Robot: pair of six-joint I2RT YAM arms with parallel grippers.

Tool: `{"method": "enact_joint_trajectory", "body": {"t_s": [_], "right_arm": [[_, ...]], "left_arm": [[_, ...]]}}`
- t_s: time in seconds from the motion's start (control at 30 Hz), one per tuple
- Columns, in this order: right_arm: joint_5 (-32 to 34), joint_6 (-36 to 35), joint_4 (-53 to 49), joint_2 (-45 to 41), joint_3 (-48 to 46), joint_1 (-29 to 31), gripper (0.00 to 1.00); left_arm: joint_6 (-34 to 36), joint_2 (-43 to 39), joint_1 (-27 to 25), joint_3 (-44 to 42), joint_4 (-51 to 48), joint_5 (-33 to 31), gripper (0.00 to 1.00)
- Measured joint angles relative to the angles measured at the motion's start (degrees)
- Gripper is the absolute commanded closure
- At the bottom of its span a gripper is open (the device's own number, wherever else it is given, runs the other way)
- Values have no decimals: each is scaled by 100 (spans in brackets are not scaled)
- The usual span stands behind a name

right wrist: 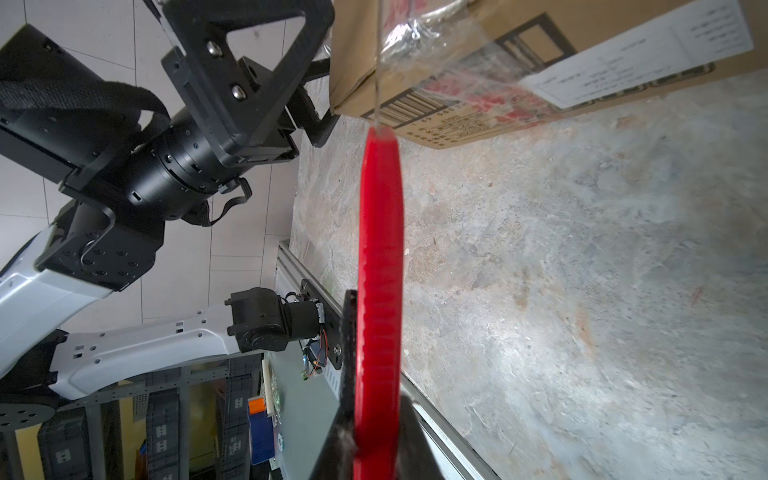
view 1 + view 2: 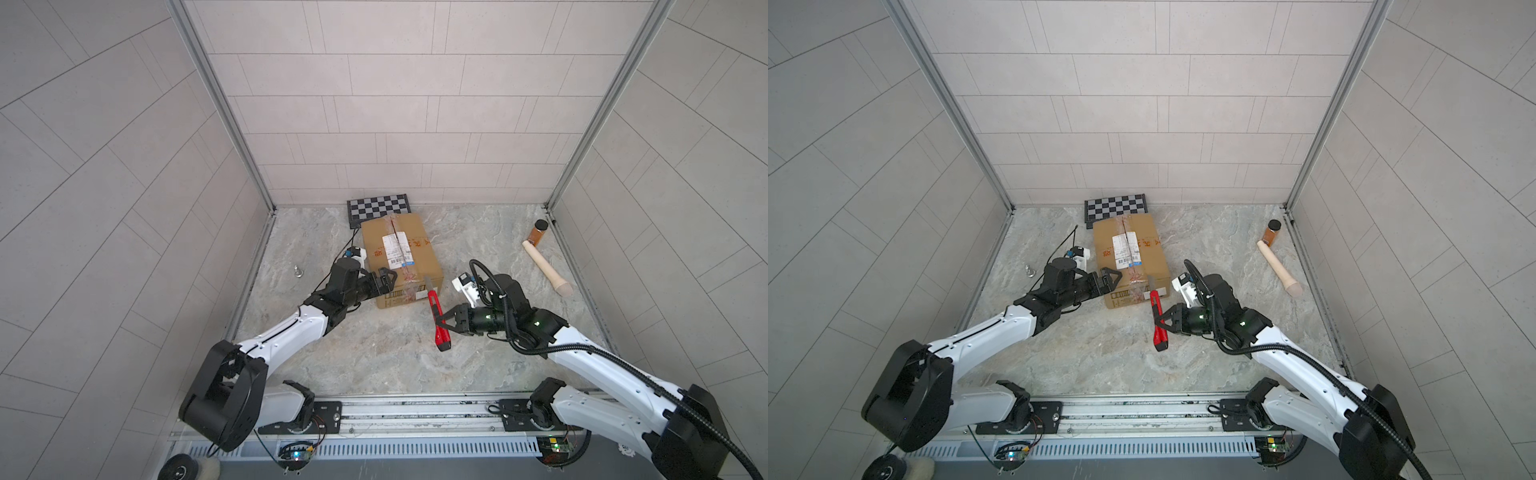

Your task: Unpack the express box

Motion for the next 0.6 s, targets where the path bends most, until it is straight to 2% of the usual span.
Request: {"method": "enact_joint_trajectory", "body": {"t_s": [0.37,0.6], "right_arm": [[-92,295,332,118,-531,24,100],[-103,376,553,138,-560,24,100]], "left_arm": [[-26,-2,0,-2,4,-24,0],[-28,0,0,-2,15,-22,0]]}}
